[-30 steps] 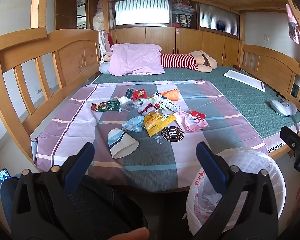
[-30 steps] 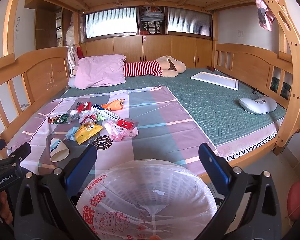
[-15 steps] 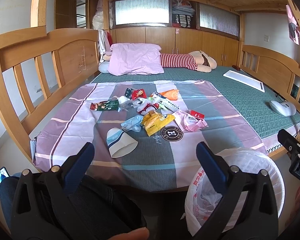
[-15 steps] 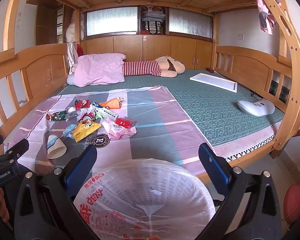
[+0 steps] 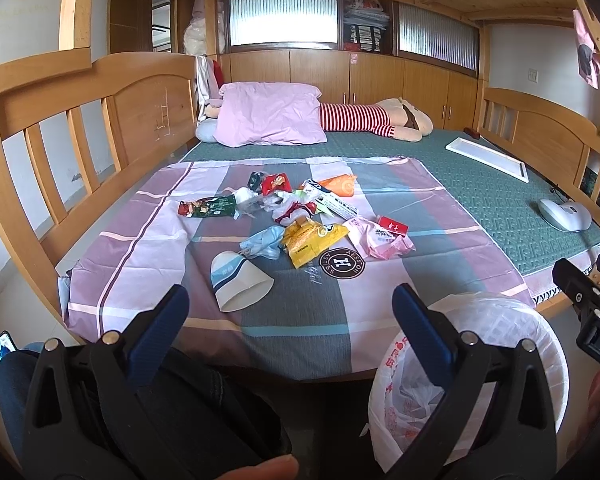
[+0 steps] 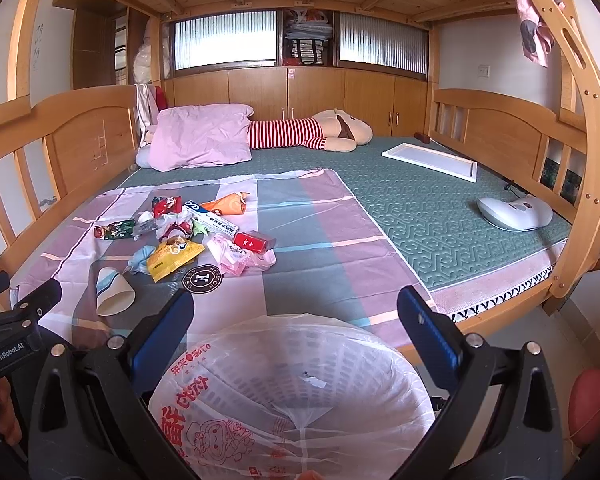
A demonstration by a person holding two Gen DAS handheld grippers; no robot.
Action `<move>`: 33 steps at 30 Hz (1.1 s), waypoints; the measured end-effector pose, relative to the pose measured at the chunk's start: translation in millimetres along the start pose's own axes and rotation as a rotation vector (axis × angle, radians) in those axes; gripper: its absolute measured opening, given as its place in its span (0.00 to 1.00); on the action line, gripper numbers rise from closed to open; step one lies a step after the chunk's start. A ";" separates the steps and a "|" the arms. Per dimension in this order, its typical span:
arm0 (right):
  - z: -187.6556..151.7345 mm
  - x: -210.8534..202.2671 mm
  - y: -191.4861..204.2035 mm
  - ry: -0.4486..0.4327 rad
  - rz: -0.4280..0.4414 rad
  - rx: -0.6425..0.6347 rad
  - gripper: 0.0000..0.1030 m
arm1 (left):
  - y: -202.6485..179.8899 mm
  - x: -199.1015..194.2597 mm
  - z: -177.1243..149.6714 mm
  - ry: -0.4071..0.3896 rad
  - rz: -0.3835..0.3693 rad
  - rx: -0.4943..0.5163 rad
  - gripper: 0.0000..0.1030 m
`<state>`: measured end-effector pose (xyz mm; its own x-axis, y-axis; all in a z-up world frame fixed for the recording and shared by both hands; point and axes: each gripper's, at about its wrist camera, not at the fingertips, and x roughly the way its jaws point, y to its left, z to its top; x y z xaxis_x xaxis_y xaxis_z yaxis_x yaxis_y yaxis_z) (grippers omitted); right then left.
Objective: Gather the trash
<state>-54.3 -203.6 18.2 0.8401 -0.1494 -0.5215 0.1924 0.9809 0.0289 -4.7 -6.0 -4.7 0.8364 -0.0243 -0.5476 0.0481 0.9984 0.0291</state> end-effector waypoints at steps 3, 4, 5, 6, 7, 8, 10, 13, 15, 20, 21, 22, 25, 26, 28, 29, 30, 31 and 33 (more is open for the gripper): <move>-0.1 0.0 0.1 0.000 0.000 0.000 0.97 | -0.4 -0.1 -0.5 -0.001 0.000 0.001 0.97; -0.1 0.0 0.1 0.000 0.000 0.000 0.97 | -0.3 0.1 -0.4 0.000 0.000 0.001 0.97; -0.3 0.2 -0.1 0.000 0.001 0.001 0.97 | 0.0 0.2 -0.2 0.000 0.000 0.001 0.97; -0.6 0.2 0.4 0.000 0.001 0.001 0.97 | -0.1 0.2 -0.3 0.001 0.000 0.001 0.97; -0.5 0.2 0.5 0.001 0.000 0.000 0.97 | -0.3 0.3 -1.1 0.002 0.000 0.001 0.97; -0.6 0.1 0.4 0.000 0.000 0.000 0.97 | -0.6 0.3 -1.5 0.002 0.001 0.001 0.97; -0.5 0.1 0.3 0.000 0.000 0.001 0.97 | -1.4 0.8 -2.2 0.004 -0.001 0.001 0.98; -0.4 0.2 0.3 0.001 0.000 0.001 0.97 | -1.7 1.6 -2.7 0.006 -0.001 0.002 0.98; -0.5 0.2 0.2 0.001 0.000 0.001 0.97 | -1.9 1.6 -3.0 0.007 -0.001 0.002 0.97; -2.0 0.6 1.9 0.002 0.002 0.004 0.97 | -1.9 2.0 -3.1 0.007 -0.002 0.002 0.98; -1.7 0.6 1.2 0.002 0.002 0.004 0.97 | -2.0 2.0 -3.2 0.008 -0.002 0.002 0.98; -1.7 0.6 1.1 0.002 0.002 0.004 0.97 | -2.2 2.3 -3.8 0.009 -0.003 0.002 0.98; -1.6 0.6 1.1 0.002 0.002 0.004 0.97 | -2.2 4.1 -4.6 0.013 -0.004 0.001 0.97; -1.6 0.6 1.1 0.002 0.002 0.004 0.97 | -2.2 4.8 -4.6 0.015 -0.004 0.002 0.97; -1.8 0.5 1.6 0.003 0.003 0.005 0.97 | -2.4 5.4 -4.7 0.018 -0.005 0.002 0.97; -2.2 0.3 2.1 0.003 0.004 0.005 0.97 | -2.8 5.6 -5.2 0.019 -0.005 0.002 0.97; -1.9 0.8 2.3 0.003 0.004 0.006 0.97 | -2.6 5.6 -4.4 0.020 -0.006 0.002 0.97; -1.7 1.2 2.7 0.004 0.005 0.006 0.97 | -2.7 5.7 -4.1 0.022 -0.006 0.002 0.97; -1.9 1.1 3.1 0.003 0.006 0.006 0.97 | -3.0 6.1 -4.7 0.024 -0.007 0.003 0.97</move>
<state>-53.8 -200.5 16.1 0.8395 -0.1429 -0.5242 0.1905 0.9810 0.0377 -2.3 -9.0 -12.1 0.8227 -0.0301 -0.5677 0.0557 0.9981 0.0277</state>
